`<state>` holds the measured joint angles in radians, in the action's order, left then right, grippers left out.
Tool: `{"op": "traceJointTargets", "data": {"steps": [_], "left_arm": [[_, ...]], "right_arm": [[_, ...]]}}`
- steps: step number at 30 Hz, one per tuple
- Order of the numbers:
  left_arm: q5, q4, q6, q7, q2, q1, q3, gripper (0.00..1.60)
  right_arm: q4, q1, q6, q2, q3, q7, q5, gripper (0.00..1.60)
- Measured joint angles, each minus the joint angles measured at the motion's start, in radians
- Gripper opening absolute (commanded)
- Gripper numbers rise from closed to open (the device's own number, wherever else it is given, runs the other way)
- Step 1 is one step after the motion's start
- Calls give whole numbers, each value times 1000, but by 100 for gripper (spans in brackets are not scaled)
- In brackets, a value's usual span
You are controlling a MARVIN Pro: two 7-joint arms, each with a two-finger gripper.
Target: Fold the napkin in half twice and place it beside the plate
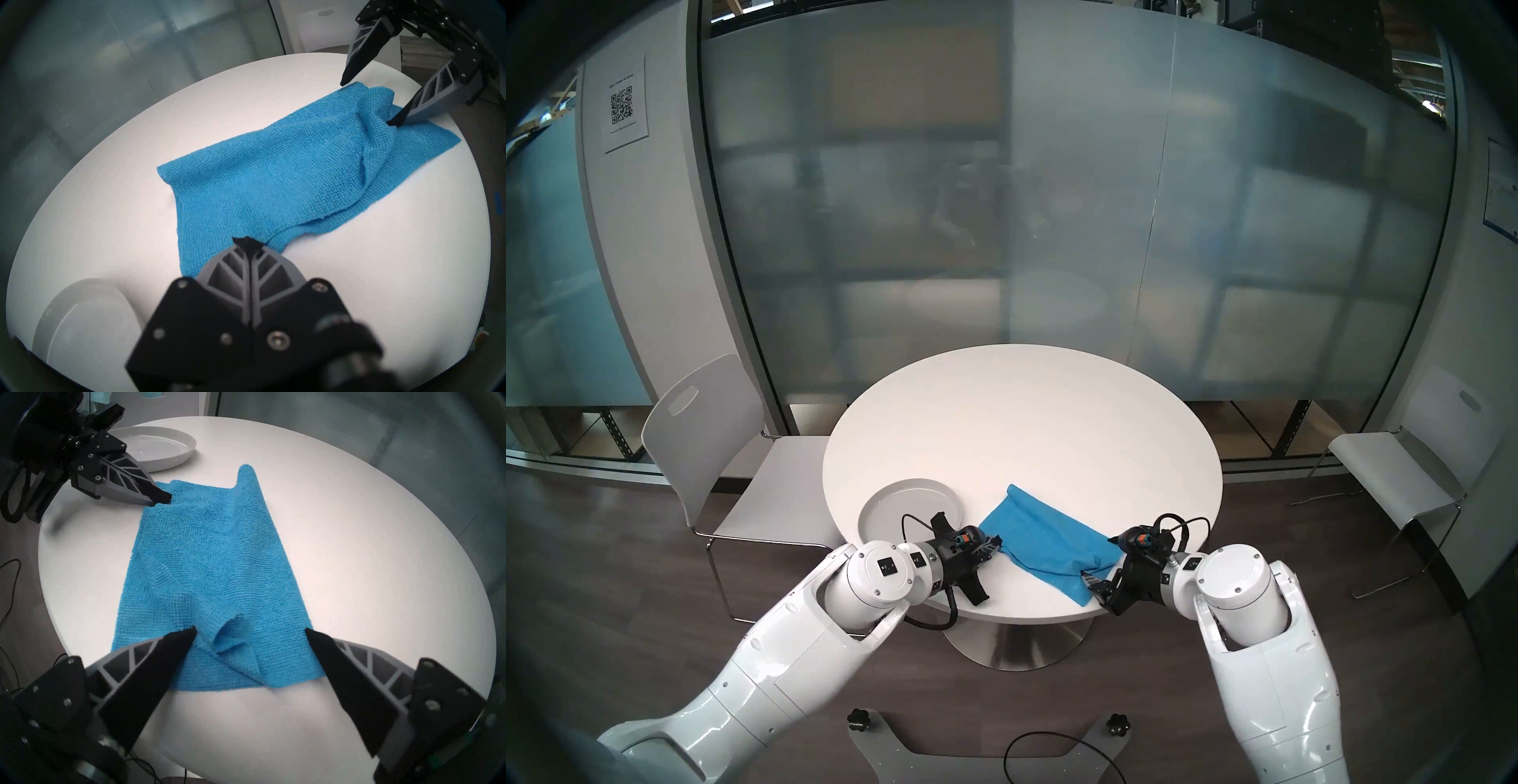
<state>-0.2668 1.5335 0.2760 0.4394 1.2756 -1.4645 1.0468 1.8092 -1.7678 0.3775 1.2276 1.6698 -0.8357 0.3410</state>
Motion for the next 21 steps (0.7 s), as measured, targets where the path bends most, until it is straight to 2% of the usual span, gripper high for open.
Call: {"op": "traceJointTargets", "data": {"steps": [11,17,19,20,21], "left_arm": [[-4,-3,0,-14,9,1,-11,0],[-3,-10,0,-23,17,6,-18,0],[-2,-12,0,-25,18,7,-19,0],[-2,-13,0,-27,19,8,-20,0],[-1,-13,0,-27,19,8,-21,0]], "right_arm": [[137,-80,19,-3,77,-37,-34,160],[175,-124,26,5,107,-54,-54,160],[178,-135,25,12,104,-58,-57,147],[178,-139,24,15,99,-59,-58,82],[178,-143,23,19,91,-60,-59,75]]}}
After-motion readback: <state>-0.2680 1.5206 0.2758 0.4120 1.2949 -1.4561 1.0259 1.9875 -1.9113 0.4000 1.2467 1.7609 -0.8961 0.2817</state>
